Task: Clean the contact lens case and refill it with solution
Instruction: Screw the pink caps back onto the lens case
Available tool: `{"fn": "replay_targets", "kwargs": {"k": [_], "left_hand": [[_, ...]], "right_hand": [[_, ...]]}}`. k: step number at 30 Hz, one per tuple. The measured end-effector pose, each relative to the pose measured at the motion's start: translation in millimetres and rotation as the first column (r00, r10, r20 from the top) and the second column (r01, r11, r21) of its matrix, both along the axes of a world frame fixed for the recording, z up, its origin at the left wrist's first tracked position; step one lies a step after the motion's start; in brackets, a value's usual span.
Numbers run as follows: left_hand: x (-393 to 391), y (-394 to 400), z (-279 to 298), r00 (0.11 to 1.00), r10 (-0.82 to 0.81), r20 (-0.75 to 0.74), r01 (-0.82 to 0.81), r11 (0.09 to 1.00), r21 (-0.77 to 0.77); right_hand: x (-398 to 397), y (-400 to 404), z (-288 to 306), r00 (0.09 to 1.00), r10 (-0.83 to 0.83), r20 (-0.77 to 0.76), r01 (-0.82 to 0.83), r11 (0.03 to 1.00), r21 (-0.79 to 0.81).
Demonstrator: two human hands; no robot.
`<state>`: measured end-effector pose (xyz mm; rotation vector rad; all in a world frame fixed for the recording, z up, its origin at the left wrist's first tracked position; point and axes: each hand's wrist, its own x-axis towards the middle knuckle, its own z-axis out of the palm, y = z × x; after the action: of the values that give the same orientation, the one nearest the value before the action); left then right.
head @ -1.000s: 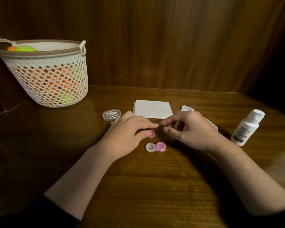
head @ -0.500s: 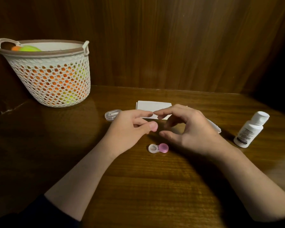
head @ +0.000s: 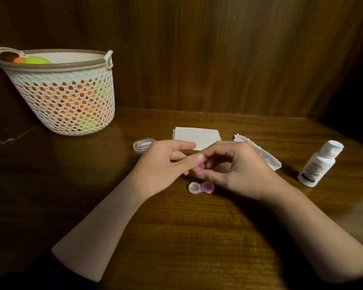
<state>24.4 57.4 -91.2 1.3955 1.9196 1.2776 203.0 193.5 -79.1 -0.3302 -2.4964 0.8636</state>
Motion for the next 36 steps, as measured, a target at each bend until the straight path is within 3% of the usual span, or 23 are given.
{"fn": "replay_targets", "kwargs": {"k": [4, 7, 12, 36], "left_hand": [[-1, -1, 0, 0.984, 0.138, -0.112, -0.134, 0.99, 0.035], [-3, -2, 0, 0.97, 0.203, -0.133, -0.2, 0.979, 0.031], [-2, -1, -3, 0.967, 0.176, -0.182, -0.179, 0.984, 0.0], [-2, -1, -5, 0.982, 0.115, -0.149, -0.119, 0.993, -0.018]], "right_hand": [[2, 0, 2, 0.979, 0.087, 0.187, -0.086, 0.996, -0.011], [0, 1, 0, 0.965, 0.126, 0.228, -0.125, 0.992, -0.019], [-1, 4, -4, 0.972, 0.094, 0.215, -0.096, 0.995, -0.003], [-4, 7, -8, 0.943, 0.09, 0.319, -0.092, 0.996, -0.009]]}}
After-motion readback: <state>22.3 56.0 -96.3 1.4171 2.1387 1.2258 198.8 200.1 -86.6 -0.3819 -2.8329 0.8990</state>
